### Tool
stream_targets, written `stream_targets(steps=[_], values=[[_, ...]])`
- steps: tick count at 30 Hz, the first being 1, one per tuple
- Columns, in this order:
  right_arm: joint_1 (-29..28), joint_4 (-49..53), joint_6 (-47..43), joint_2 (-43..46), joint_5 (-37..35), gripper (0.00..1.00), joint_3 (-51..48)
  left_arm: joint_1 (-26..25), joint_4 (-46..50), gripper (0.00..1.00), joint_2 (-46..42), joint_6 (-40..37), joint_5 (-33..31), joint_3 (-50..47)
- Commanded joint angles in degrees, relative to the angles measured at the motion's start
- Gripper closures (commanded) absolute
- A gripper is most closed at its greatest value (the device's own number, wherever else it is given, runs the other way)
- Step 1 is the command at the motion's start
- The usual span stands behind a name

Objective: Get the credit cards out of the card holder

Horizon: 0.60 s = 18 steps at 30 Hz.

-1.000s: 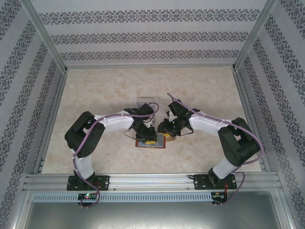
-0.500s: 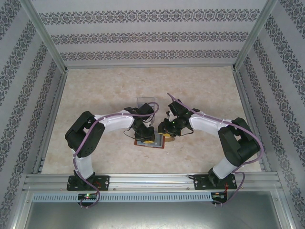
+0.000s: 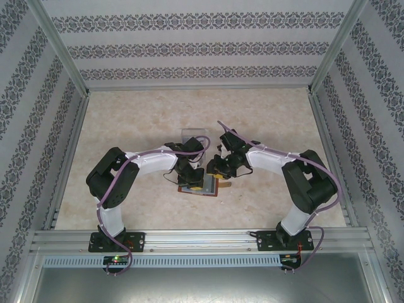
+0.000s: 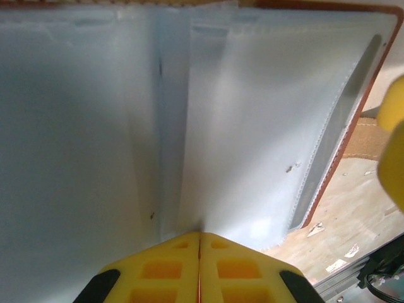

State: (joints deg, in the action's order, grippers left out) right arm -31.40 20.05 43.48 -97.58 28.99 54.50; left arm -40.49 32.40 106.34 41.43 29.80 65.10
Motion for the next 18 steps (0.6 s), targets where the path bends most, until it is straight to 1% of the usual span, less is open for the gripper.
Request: stream_targets(steps=[1,11,18], values=[[-0.3,-0.45,-1.89,-1.88,-0.58,0.62,2.2,-0.2,0.34,0.92,-0.84,-0.29,-0.48,-1.61],[-0.59,3.07,-4.37,-3.96,-3.85,0.62,3.81,0.41,-0.34,0.92,-0.66,-0.25,0.16,-2.37],[-1.03,2.94,-3.91,-3.4,-2.76,0.62,2.83,0.85,-1.92,0.92,-0.52,0.23,1.17,-3.38]])
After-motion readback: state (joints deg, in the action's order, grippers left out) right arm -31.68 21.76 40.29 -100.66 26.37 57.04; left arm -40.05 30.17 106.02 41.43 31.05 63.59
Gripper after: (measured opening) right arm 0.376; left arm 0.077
